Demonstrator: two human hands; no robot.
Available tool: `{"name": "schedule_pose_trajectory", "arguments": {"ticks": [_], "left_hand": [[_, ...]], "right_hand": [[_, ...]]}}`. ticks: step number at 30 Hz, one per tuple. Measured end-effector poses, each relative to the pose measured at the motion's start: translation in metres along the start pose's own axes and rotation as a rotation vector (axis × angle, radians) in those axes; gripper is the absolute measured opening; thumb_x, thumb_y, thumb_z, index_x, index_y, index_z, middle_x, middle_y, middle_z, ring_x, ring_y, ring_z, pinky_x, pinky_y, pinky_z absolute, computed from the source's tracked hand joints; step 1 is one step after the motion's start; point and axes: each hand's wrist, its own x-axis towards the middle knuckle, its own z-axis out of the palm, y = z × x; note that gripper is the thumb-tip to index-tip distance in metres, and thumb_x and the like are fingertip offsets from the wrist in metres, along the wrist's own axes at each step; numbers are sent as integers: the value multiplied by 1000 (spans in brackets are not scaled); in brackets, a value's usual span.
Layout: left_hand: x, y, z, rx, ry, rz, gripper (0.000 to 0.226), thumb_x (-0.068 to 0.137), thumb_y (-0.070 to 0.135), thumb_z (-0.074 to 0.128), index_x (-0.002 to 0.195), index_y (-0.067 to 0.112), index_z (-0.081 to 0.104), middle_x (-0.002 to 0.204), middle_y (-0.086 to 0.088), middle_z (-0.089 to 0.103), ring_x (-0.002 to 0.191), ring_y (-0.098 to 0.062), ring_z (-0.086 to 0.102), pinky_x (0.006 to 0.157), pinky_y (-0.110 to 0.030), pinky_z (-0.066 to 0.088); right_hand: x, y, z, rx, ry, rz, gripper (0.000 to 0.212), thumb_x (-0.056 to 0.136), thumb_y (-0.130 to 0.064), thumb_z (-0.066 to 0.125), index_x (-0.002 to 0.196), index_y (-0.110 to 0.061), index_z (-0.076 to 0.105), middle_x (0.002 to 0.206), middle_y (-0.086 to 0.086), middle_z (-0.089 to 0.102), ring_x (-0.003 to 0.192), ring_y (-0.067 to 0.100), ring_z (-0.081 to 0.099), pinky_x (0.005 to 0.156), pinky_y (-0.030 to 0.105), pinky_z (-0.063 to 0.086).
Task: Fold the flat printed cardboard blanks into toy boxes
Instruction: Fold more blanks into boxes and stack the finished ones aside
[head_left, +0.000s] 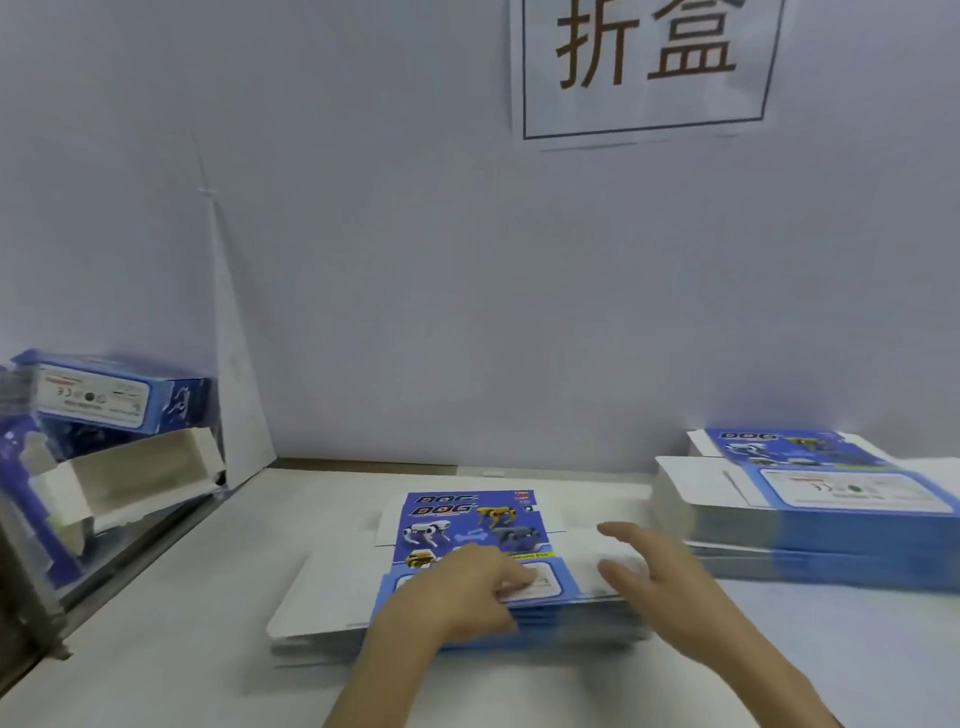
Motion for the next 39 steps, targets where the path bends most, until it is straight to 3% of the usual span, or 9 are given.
{"name": "schedule_pose_trajectory", "arguments": {"ticks": [5,11,15,19,23,28,32,36,39], "left_hand": [[-10,3,-15,31,410,30,33,90,17,56,113,37,68,106,12,70,99,-11,58,81,-21,43],[-22,3,-27,-247,442,72,21,82,42,71,102,41,73,96,20,72,84,3,62,80,-18,47],[-36,16,-43,-263,979,247,17,87,38,63,100,35,73,72,22,67,62,2,54,60,-14,45],[-47,32,-55,-640,1256,289,18,87,50,58,75,36,62,54,8,44,48,-3,33,43,-16,31],[-54,39,-59,-902,1266,298,17,90,42,61,83,28,67,65,-6,62,54,-6,52,42,-28,45],[-48,41,-56,-1366,1192,248,16,83,41,59,81,33,72,75,6,73,66,-7,68,55,-21,55],[-42,50,-46,-1257,1085,152,21,92,39,51,104,26,63,93,-8,69,80,-10,67,58,-20,55],[-40,60,-42,-1200,1035,157,56,86,45,48,138,26,42,123,7,61,112,-13,60,80,-30,58],[-38,60,-42,-1229,1031,138,49,95,37,45,143,30,36,124,8,60,111,-12,61,79,-31,58]], "right_hand": [[1,3,-13,204,248,-32,36,95,-23,56,131,-29,52,137,-4,49,110,6,45,90,20,33],[2,2,-17,466,227,-6,28,95,-36,54,123,-36,50,139,-6,49,119,11,49,94,27,38],[-1,-15,-27,834,372,-20,71,84,-66,48,146,-33,35,149,-8,38,135,12,39,116,42,28],[-8,-26,-35,837,364,-165,67,83,-61,51,143,-37,33,149,-7,40,134,6,40,114,30,30],[-13,-37,-37,728,343,-271,59,87,-55,54,140,-39,35,130,-22,51,114,-16,48,79,1,43],[-23,-48,-42,773,384,-371,48,85,-37,52,131,-28,47,113,-13,65,100,6,65,68,21,56],[-25,-52,-46,823,435,-345,43,85,-33,59,127,-27,51,111,-9,67,96,4,67,62,18,55],[-29,-53,-47,749,445,-316,56,76,-47,74,125,-34,51,110,-13,65,97,1,65,61,15,54],[-30,-55,-46,715,394,-288,64,67,-52,71,125,-37,49,109,-14,66,98,4,66,63,20,57]]}}
